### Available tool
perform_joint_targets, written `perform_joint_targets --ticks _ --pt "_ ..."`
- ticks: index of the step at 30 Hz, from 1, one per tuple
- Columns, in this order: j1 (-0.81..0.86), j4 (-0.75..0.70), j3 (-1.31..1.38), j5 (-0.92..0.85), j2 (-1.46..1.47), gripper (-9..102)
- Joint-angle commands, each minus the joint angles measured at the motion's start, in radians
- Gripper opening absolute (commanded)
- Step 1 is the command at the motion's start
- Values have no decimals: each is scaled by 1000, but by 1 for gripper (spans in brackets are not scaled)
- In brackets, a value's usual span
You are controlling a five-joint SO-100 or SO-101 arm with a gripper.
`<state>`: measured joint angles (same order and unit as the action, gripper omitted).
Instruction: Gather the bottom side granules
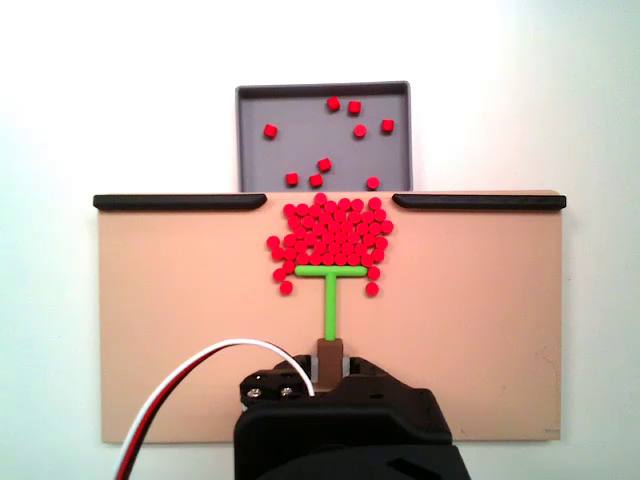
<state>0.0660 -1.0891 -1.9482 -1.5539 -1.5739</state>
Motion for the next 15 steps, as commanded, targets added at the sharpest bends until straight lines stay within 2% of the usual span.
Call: perform_joint_targets --ticks 1,15 --pt "2 6 8 11 21 0" --pt "-5 0 21 17 25 0"
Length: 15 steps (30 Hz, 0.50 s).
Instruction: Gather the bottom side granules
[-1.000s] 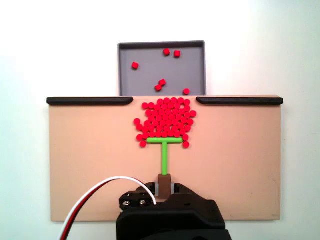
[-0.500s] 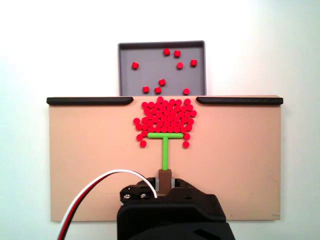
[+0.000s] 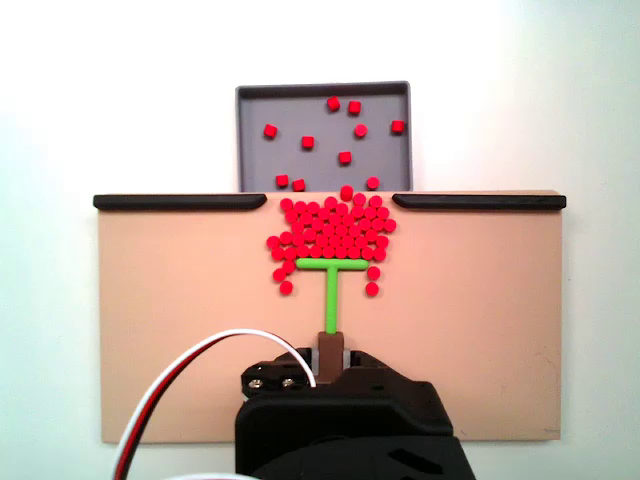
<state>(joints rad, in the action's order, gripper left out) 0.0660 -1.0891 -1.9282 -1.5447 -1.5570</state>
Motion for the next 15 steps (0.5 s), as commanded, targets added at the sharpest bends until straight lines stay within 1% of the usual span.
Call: perform_joint_targets --ticks 1,8,15 --pt "-6 -3 6 11 3 0" --pt "-31 -15 15 74 -94 0" --pt "-43 -147 64 84 -199 0"
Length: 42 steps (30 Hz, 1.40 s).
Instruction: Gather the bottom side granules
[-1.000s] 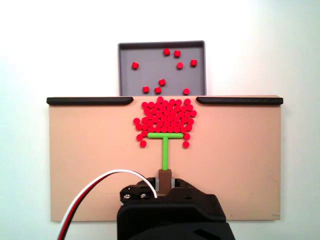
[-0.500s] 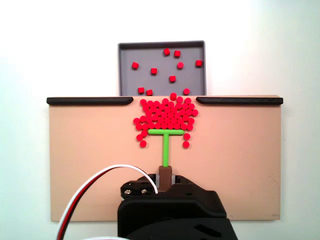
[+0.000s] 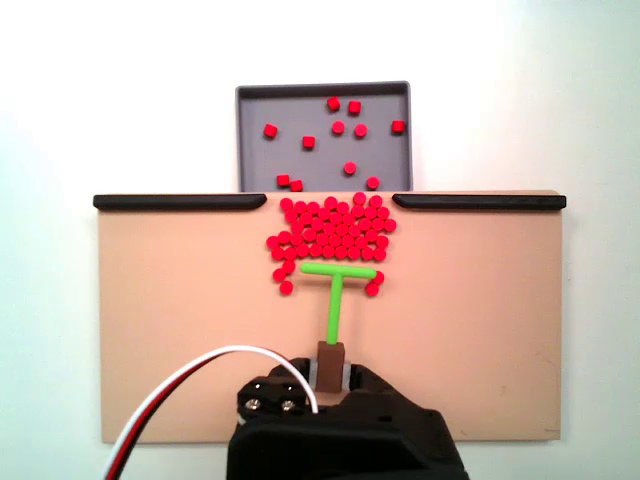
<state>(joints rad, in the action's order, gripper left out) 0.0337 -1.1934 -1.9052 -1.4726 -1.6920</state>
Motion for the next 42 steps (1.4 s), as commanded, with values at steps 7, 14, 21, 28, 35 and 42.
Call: perform_joint_targets --ticks 7,14,21,28,35,42 --pt "-32 -193 37 14 -210 0" --pt "-29 -259 23 8 -284 0" --pt "-31 -259 -26 -3 -301 0" --pt "-20 -259 -26 -41 -267 0" --pt "-9 -259 -28 -135 -273 0" --pt "-2 -259 -28 -103 -291 0"
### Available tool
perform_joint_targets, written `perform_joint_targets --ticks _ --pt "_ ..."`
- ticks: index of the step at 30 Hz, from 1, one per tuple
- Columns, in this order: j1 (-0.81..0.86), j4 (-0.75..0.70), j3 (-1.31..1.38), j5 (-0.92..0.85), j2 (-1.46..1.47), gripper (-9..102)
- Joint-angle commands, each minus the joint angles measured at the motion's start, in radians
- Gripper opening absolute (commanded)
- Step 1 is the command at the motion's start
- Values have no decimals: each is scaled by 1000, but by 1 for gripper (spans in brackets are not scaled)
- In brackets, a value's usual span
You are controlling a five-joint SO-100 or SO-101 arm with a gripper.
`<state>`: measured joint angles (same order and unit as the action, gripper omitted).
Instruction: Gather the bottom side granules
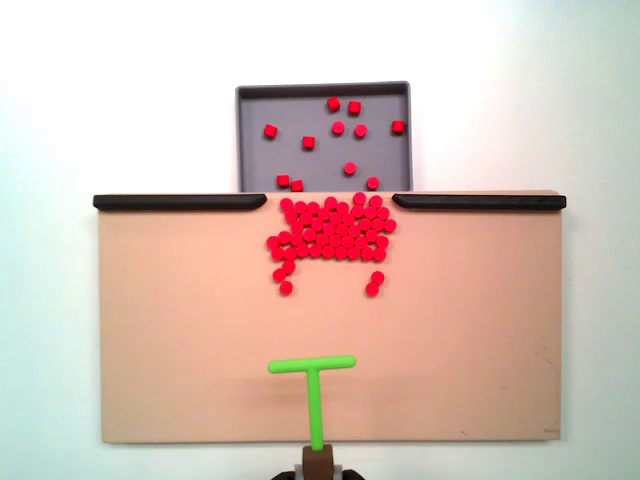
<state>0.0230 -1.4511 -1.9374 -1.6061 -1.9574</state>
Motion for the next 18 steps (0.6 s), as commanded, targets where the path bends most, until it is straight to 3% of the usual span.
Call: perform_joint_targets --ticks 1,18 --pt "12 -2 5 25 -35 0" --pt "32 9 6 -9 -32 0"
